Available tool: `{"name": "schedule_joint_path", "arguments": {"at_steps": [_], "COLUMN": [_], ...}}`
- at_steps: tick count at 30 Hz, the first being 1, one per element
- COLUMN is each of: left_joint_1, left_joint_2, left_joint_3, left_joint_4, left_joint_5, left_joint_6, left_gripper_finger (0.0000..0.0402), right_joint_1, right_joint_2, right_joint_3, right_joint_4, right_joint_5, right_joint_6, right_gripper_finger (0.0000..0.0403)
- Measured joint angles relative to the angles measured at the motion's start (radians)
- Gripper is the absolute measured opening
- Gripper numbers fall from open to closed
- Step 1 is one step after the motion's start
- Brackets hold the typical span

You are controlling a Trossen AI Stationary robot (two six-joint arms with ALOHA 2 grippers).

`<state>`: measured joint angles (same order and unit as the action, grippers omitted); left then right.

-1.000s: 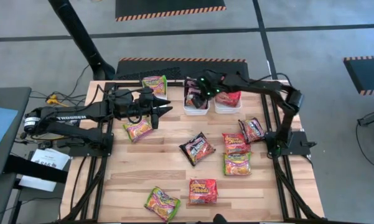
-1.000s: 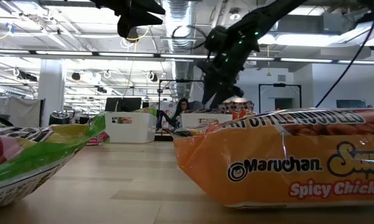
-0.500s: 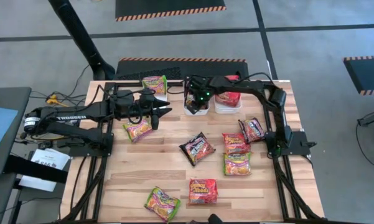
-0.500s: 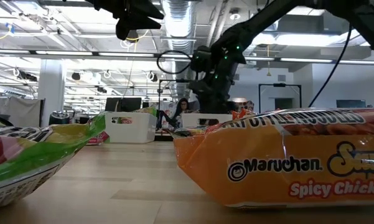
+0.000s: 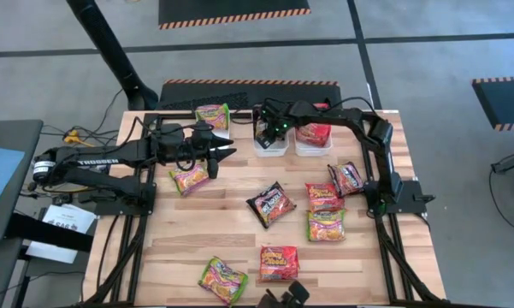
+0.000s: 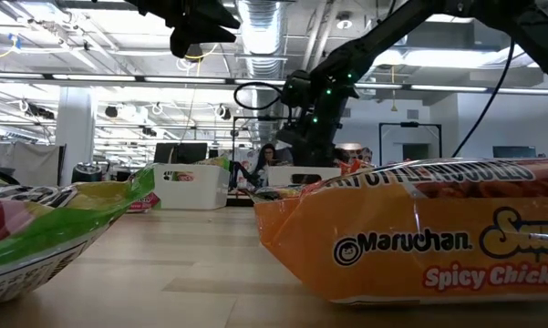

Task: Sort Maruchan noodles
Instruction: Put the black noodle pack into the middle white bin, then put the green noodle pack into the left white bin

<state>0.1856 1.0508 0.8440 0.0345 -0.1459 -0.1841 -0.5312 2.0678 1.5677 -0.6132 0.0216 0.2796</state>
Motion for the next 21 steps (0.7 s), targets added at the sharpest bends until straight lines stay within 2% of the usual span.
{"name": "schedule_joint_path", "arguments": {"at_steps": [4, 8, 12, 17, 21], "left_joint_1": [0.0, 0.0, 0.0, 0.0, 0.0], "left_joint_2": [0.0, 0.0, 0.0, -0.03, -0.055], "left_joint_3": [0.0, 0.0, 0.0, -0.001, 0.0], "left_joint_4": [0.0, -0.011, -0.078, -0.174, -0.177], "left_joint_5": [0.0, 0.0, -0.021, -0.067, -0.068], "left_joint_6": [0.0, 0.0, 0.002, -0.005, -0.043], "left_gripper_finger": [0.0135, 0.0135, 0.0135, 0.0135, 0.0135], "right_joint_1": [0.007, 0.013, 0.02, 0.018, 0.018], "right_joint_2": [-0.001, -0.033, -0.076, -0.162, -0.243], "right_joint_3": [0.0, 0.0, 0.0, 0.001, 0.0], "right_joint_4": [-0.02, -0.034, -0.049, -0.103, -0.16], "right_joint_5": [-0.002, -0.063, -0.077, -0.08, -0.08], "right_joint_6": [-0.024, -0.024, -0.026, -0.033, -0.08], "right_gripper_finger": [0.0195, 0.0195, 0.0195, 0.0195, 0.0195]}}
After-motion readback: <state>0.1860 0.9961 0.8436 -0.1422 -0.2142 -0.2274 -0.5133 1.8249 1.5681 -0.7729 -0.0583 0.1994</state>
